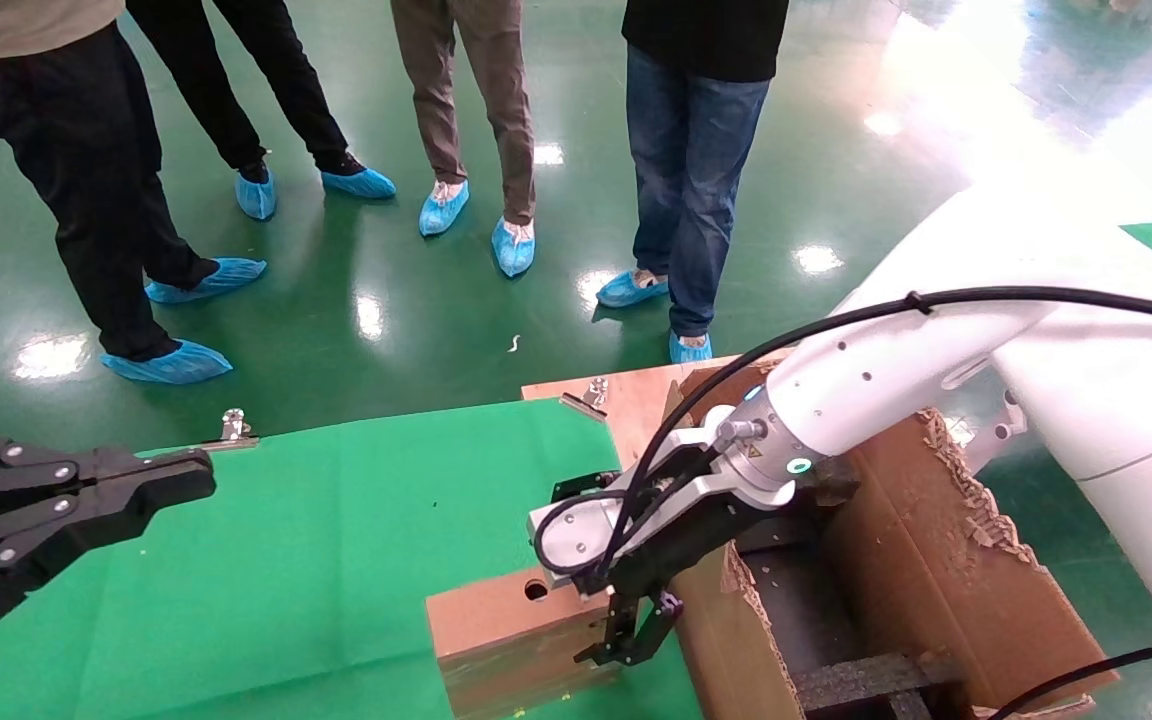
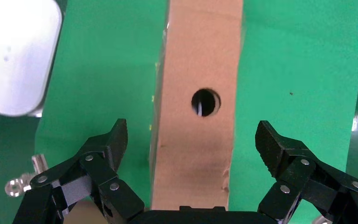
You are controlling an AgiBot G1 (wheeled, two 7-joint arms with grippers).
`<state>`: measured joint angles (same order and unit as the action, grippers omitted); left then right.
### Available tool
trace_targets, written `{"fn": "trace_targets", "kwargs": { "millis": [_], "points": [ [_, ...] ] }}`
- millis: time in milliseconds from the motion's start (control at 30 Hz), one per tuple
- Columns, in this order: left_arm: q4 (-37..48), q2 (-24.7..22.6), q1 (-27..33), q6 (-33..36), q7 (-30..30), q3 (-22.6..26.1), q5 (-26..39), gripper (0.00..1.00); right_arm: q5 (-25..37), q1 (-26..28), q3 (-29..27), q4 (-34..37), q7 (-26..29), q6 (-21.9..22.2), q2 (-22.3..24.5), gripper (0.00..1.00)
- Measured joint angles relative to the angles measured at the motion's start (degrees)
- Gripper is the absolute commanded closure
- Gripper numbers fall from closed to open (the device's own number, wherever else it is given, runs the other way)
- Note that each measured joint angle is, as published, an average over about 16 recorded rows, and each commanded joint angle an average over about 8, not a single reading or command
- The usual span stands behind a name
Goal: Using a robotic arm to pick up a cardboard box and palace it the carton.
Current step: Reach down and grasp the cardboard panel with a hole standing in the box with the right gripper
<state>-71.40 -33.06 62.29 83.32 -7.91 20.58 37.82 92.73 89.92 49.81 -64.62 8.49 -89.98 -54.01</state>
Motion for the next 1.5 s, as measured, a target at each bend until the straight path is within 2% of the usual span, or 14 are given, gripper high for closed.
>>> {"fn": "trace_targets", "kwargs": {
  "millis": [33,100,233,267,300,1500],
  "points": [
    [0.0,0.0,0.0,0.0,0.0,0.0,0.0,0.23,0.1,0.2,0.4,0.0,-0.1,0.0,-0.1,0.09],
    [0.0,0.0,0.0,0.0,0.0,0.0,0.0,0.00,0.2,0.5,1.1,0.1,-0.3,0.1,-0.2,0.32],
    [0.0,0.0,0.0,0.0,0.0,0.0,0.0,0.00,0.2,0.9,2.1,0.1,-0.6,0.1,-0.4,0.82],
    [0.0,0.0,0.0,0.0,0.0,0.0,0.0,0.00,0.2,1.0,2.2,0.1,-0.7,0.2,-0.4,0.92],
    [0.0,0.0,0.0,0.0,0.0,0.0,0.0,0.00,0.2,1.1,2.3,0.2,-0.7,0.2,-0.4,0.98],
    [0.0,0.0,0.0,0.0,0.0,0.0,0.0,0.00,-0.2,1.0,2.0,0.3,-0.5,0.4,-0.2,1.00]
  ]
}}
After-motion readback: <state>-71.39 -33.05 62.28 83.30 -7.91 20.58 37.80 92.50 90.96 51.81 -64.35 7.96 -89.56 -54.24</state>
